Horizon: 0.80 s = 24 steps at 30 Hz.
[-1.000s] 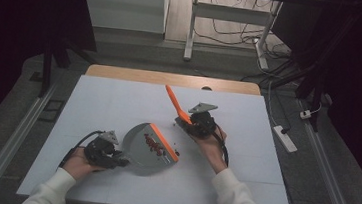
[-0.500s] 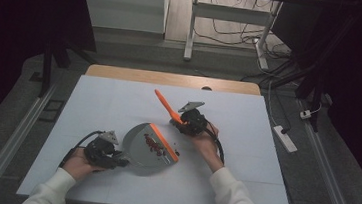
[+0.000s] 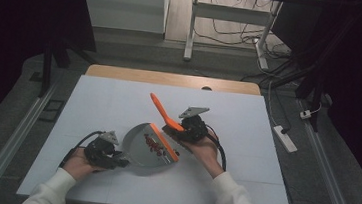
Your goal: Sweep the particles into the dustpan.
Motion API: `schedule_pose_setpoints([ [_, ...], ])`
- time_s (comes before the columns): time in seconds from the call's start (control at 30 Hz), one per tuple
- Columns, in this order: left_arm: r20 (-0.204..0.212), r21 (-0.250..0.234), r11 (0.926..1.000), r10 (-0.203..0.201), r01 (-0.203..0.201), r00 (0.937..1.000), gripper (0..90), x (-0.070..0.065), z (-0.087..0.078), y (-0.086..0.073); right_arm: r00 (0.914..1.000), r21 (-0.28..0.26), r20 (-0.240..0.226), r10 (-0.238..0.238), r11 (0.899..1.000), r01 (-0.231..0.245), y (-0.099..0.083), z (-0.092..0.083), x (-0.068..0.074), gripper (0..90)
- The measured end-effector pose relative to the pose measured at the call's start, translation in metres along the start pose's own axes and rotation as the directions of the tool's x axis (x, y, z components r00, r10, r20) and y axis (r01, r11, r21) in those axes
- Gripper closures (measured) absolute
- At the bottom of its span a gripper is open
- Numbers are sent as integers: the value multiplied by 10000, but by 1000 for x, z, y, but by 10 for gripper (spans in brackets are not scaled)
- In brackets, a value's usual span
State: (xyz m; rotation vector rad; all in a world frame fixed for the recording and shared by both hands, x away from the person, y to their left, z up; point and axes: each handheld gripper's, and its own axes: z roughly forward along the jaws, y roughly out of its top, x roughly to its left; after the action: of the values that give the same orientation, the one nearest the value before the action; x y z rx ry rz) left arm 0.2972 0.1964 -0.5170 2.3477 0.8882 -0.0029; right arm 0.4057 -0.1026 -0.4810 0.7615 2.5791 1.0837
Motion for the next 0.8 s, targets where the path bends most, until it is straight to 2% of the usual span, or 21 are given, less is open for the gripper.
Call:
schedule_pose_setpoints([
  [0.27,14,5,10000,15,-15,10000,619,0,0,-1,9990,409,453,-36,9992,18,-8,3,-1,706],
  [0.47,80,-15,10000,-19,19,10000,618,-2,-3,-2,9970,235,746,211,9995,-229,-15,-14,-1,706],
  [0.7,250,3,9996,296,-296,9993,619,-10,-7,-4,9925,-27,1000,701,9975,-702,-25,-32,-7,706],
  [0.8,253,-10,9996,288,-288,9993,619,-12,-7,-5,9917,41,1041,749,9971,-758,-30,-35,-7,706],
])
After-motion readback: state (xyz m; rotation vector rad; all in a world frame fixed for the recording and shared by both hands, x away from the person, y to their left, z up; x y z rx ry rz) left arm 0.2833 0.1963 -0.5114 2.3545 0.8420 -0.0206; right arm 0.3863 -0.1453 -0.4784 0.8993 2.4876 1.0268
